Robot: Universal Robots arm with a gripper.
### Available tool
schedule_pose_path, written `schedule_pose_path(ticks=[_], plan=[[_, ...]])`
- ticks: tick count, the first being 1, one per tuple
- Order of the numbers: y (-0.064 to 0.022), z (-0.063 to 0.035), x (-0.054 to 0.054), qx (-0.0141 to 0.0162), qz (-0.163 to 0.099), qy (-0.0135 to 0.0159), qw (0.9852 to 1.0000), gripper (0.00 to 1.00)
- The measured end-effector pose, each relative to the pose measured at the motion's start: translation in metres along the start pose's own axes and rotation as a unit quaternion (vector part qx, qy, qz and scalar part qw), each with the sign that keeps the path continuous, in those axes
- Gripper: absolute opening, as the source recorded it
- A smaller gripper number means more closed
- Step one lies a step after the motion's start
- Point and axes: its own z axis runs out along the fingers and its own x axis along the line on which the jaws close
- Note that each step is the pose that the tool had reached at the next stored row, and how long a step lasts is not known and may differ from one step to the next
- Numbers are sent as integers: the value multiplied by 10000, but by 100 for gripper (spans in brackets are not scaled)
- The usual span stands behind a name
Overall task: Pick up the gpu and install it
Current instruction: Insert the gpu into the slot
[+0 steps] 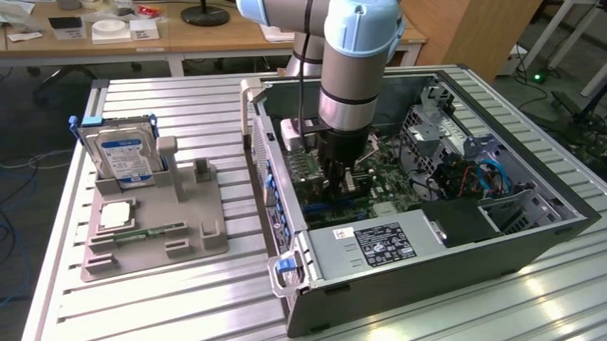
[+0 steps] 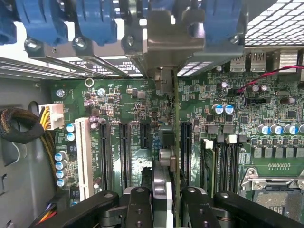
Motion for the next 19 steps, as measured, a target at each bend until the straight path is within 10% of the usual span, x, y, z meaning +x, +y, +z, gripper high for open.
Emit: schedule_pose_path(ticks=[19], plan=[[6,53,-1,0,0,0,10000,29]])
